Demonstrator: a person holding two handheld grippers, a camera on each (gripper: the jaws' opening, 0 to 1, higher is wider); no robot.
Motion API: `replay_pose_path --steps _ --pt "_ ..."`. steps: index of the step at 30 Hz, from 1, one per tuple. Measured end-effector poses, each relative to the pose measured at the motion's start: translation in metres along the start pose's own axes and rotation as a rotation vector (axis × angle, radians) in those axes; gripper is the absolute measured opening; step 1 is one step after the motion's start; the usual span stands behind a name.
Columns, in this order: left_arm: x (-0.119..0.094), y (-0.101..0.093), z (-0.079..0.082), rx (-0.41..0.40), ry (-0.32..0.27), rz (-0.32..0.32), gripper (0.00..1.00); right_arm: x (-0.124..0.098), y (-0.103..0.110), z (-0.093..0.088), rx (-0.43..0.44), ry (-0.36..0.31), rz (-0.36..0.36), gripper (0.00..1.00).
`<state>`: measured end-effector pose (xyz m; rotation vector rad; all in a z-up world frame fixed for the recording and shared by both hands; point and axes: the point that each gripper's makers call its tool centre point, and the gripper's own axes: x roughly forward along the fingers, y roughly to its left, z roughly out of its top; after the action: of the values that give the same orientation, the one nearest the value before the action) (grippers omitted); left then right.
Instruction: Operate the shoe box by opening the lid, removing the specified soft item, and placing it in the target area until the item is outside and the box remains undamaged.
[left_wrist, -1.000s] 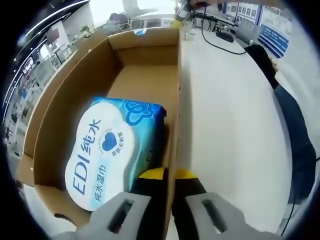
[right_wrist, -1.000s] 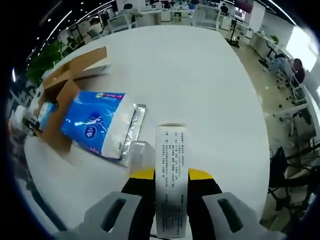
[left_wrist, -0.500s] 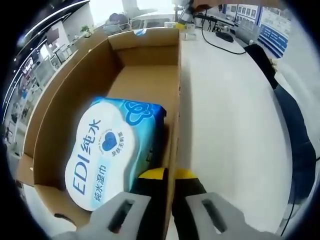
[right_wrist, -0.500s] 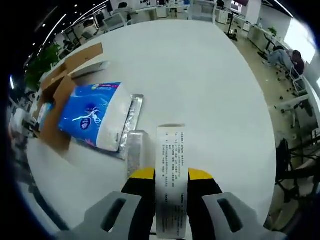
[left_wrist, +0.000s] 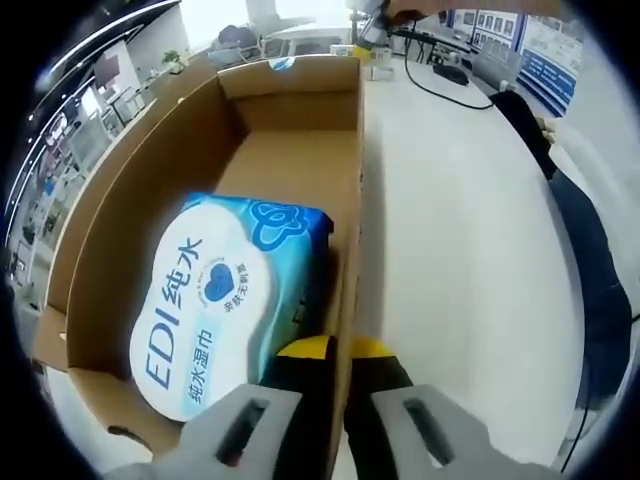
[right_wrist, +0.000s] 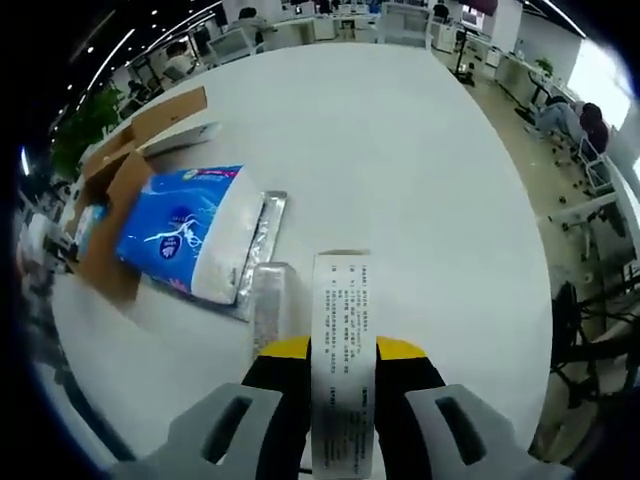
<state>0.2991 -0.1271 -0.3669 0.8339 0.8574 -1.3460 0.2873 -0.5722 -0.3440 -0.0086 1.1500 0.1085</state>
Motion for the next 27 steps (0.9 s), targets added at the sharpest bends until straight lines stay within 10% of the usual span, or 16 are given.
replay_pose_path --steps 27 --pt "0.0 0.0 0.0 0.006 -0.003 -0.002 0.02 -0.046 0.01 0.034 -0.134 -0.133 -0.057 0.44"
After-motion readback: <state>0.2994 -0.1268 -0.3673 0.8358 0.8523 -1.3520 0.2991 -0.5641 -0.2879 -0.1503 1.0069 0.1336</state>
